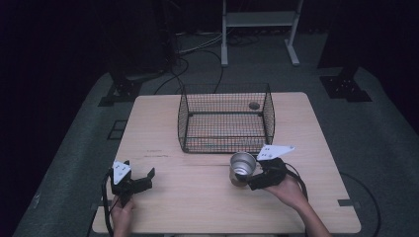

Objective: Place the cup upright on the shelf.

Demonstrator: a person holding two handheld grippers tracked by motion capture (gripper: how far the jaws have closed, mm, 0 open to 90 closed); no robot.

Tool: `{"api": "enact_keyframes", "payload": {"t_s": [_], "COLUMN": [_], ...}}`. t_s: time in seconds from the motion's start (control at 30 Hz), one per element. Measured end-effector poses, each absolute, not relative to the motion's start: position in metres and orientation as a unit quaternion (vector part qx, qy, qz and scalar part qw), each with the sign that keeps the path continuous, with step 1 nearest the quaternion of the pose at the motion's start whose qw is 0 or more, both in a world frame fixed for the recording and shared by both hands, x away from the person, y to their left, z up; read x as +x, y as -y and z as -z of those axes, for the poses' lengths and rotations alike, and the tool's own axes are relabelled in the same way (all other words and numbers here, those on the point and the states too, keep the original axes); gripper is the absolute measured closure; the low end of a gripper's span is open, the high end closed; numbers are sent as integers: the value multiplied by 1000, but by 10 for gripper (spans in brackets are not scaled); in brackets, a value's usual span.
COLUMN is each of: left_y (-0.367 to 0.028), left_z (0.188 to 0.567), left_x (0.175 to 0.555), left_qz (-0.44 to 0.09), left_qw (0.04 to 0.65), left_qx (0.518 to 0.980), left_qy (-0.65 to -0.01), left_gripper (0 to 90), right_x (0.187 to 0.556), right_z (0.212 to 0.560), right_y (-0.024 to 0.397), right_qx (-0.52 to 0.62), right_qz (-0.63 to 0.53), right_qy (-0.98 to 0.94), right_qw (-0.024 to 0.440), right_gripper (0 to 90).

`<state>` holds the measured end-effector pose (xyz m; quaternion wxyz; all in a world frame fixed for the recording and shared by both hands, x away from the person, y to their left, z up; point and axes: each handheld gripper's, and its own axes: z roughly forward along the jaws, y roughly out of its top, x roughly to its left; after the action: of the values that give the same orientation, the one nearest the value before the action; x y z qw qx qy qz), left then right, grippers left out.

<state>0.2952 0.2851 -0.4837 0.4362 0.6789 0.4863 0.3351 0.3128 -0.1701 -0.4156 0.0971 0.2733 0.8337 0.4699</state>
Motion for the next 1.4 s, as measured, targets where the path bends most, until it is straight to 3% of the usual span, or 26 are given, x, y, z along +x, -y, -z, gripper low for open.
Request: {"api": "enact_keyframes", "payload": {"t_s": [0.53,1.4], "left_y": [-286,-286], "left_z": [484,484], "left_x": [295,296], "left_qz": [-335,-335], "left_qw": [438,438], "left_qx": [677,676], "left_qy": [-488,-489], "left_gripper": [0,0], "right_x": [335,369], "right_z": [364,322], "right_y": [178,164], "right_qx": [260,248], "right_qz": [-486,-485], "right_qy": [-828,-832], "right_qw": [104,102], "right_gripper": [180,180]}}
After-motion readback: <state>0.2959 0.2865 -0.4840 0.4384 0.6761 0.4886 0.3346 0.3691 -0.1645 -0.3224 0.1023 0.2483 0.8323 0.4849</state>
